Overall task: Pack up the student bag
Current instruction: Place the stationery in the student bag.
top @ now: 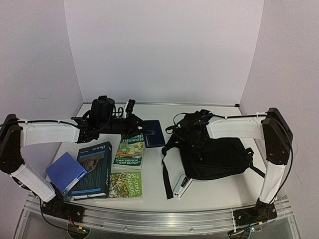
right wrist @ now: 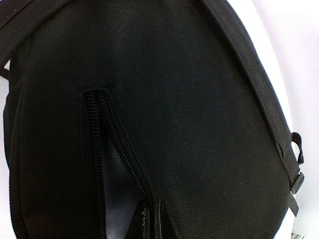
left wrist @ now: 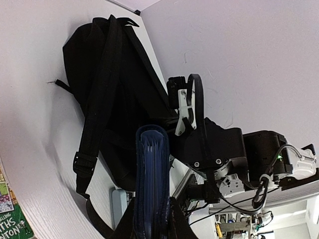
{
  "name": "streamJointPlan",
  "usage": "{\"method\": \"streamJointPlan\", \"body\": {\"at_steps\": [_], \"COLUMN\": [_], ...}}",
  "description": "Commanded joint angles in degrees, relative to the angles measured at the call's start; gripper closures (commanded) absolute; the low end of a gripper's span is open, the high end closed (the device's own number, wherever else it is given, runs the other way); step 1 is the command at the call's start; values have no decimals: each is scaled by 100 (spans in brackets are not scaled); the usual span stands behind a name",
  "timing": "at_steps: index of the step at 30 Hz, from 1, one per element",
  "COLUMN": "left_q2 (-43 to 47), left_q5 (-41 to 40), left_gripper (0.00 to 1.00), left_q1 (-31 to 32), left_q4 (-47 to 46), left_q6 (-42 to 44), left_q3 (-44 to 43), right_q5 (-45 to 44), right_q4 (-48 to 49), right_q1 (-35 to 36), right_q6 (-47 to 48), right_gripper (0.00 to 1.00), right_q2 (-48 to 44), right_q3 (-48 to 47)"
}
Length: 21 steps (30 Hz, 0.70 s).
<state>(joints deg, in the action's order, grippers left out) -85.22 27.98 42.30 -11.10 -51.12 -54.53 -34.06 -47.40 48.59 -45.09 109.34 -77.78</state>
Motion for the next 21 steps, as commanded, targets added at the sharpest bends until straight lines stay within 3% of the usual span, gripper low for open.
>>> {"method": "streamJointPlan", "body": {"at_steps": [1, 8, 21], "left_q2": [-430, -1336, -2558], "left_q5": [461, 874, 1035], "left_gripper": [100, 100, 100], "left_q1": [35, 276, 433], "left_q4": [-887, -1359, -1781], "left_q6": [-463, -923, -1783], "left_q3": [-396, -1055, -2048], "right_q5": [52, 1030, 1672], "right_q4": [155, 1022, 1615], "right_q1": [-106, -393, -454], "right_q6": [99, 500, 547], "right_gripper": [100, 100, 100], "right_q2": [-690, -1563, -1777], "right_q3": [106, 498, 860]}}
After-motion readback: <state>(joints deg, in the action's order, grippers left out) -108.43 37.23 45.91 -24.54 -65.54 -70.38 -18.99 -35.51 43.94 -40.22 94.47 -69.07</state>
